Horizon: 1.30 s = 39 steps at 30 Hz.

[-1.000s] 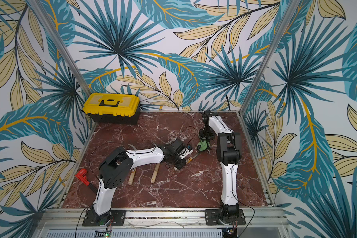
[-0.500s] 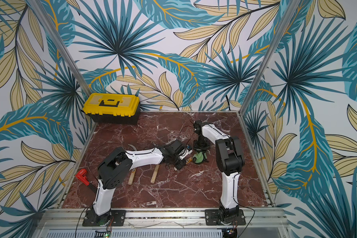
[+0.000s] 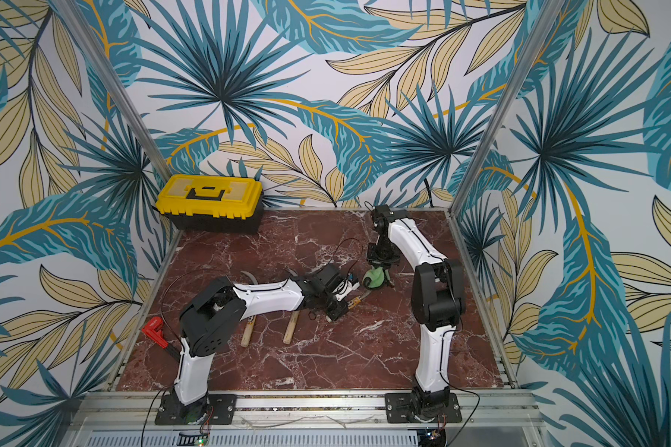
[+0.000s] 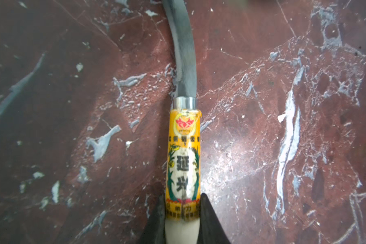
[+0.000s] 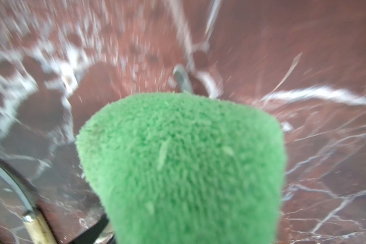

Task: Wipe small sickles with rags
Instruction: Wipe the small sickle at the center of the board.

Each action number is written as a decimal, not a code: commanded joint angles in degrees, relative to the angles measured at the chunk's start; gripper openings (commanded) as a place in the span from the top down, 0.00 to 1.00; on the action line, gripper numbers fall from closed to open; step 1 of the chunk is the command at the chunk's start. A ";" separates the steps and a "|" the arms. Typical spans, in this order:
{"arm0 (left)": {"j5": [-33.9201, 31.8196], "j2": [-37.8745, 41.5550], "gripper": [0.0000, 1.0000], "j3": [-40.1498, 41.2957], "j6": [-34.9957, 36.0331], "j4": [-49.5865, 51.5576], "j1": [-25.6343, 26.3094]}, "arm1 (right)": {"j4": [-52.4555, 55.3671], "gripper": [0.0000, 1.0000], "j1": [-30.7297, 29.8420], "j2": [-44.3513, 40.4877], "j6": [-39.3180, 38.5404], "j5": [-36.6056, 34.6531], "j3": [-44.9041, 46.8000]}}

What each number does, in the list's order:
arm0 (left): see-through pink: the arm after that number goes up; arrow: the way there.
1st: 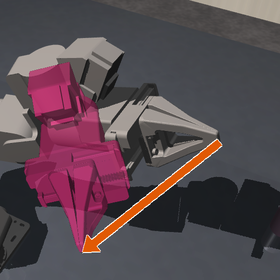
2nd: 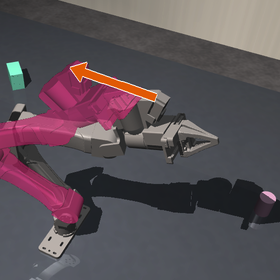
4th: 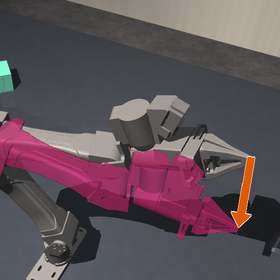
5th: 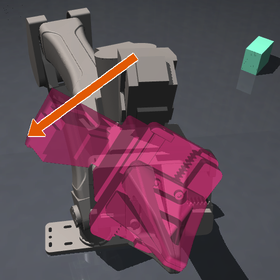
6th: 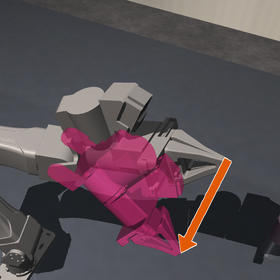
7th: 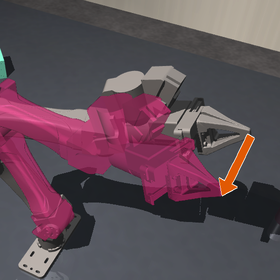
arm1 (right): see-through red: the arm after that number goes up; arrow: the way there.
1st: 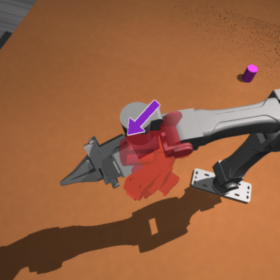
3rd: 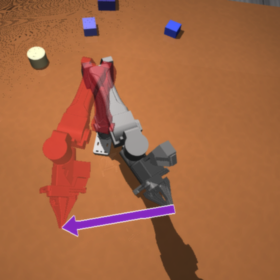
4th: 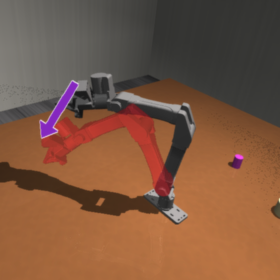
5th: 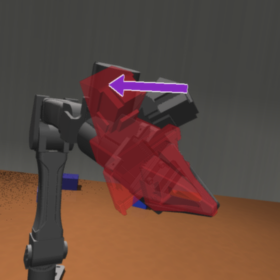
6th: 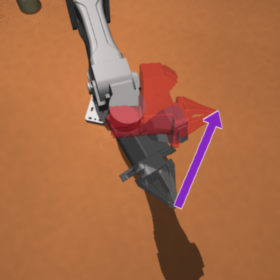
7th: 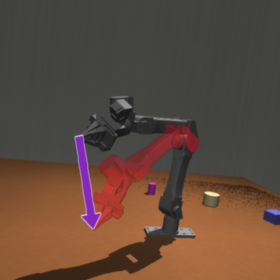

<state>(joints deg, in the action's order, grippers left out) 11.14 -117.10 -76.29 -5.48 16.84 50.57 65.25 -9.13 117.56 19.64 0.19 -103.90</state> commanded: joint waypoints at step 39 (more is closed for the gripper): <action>2.36 1.98 1.00 4.09 -1.79 -0.76 0.75 | 1.59 0.85 -2.92 -3.05 1.42 0.31 10.31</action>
<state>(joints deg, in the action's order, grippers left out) 12.71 -115.35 -73.36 -6.90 15.42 50.92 64.47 -14.13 114.87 21.61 1.74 -89.01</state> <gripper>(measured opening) 0.233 0.156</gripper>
